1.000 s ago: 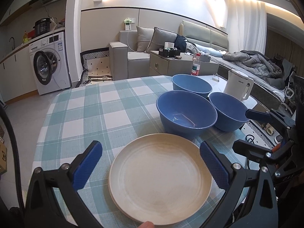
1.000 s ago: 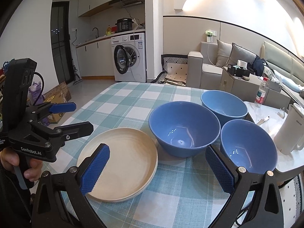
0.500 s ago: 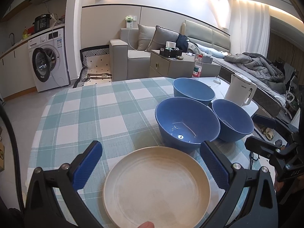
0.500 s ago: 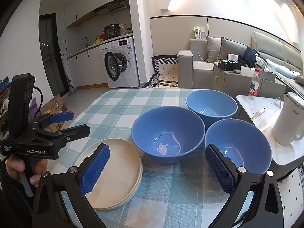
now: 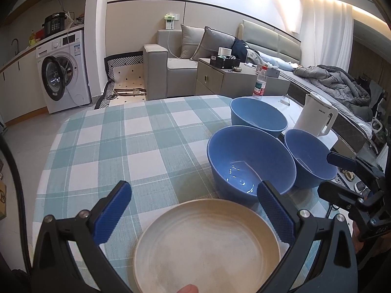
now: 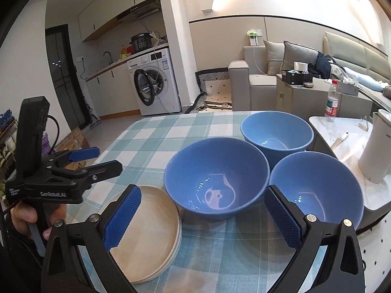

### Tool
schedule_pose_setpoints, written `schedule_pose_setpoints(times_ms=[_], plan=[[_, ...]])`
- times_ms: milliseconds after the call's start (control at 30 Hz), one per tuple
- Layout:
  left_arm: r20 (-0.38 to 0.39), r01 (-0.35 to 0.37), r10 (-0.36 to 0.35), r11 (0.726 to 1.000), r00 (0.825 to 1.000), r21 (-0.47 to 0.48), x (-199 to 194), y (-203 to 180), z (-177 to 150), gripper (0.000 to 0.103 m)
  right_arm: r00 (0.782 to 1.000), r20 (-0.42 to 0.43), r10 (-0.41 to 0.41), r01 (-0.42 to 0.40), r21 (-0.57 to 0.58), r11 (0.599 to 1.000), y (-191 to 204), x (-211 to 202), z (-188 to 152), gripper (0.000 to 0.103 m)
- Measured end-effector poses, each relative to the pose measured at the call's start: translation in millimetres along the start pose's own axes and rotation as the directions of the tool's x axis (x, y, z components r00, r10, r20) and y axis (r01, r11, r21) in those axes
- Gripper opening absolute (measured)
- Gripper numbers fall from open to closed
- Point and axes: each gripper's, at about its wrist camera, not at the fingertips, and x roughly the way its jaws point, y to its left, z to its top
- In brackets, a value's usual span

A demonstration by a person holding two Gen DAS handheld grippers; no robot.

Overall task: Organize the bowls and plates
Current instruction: 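Move both tools forward to the rim of the nearest blue bowl, then close the left tool on the bowl rim while the right tool grips the opposite rim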

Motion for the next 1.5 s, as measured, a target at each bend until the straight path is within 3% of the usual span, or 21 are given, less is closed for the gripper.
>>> schedule_pose_setpoints(times_ms=[133, 400, 733, 967, 1167, 1500], plan=[[-0.01, -0.004, 0.004, 1.0, 1.0, 0.003, 6.8, -0.7, 4.0, 0.103, 0.999, -0.013, 0.039, -0.039, 0.032, 0.999, -7.3, 4.7, 0.8, 0.102], [-0.042, 0.001, -0.001, 1.0, 0.999, 0.013, 25.4, -2.0, 10.6, 0.103, 0.995, -0.086, 0.041, -0.035, 0.06, 0.998, -15.4, 26.5, -13.3, 0.101], [-0.071, 0.002, -0.001, 1.0, 0.997, 0.011, 44.2, 2.5, 14.7, 0.103, 0.99, -0.137, 0.014, -0.003, 0.084, 0.996, -22.1, 49.0, -21.1, 0.076], [-0.097, 0.003, -0.002, 1.0, 0.995, 0.012, 60.3, 1.2, 16.7, 0.103, 0.986, -0.158, -0.047, 0.063, 0.096, 0.993, -29.2, 59.7, -25.5, 0.073], [-0.113, 0.008, -0.006, 1.0, 0.994, 0.018, 73.4, -1.2, 21.2, 0.103, 0.987, -0.148, -0.054, 0.074, 0.132, 0.988, -37.3, 64.3, -27.7, 0.068], [-0.134, 0.022, -0.017, 0.999, 0.991, 0.035, 91.2, -9.7, 26.6, 0.103, 0.989, -0.135, -0.061, 0.081, 0.143, 0.986, -35.4, 69.6, -27.3, 0.067]])
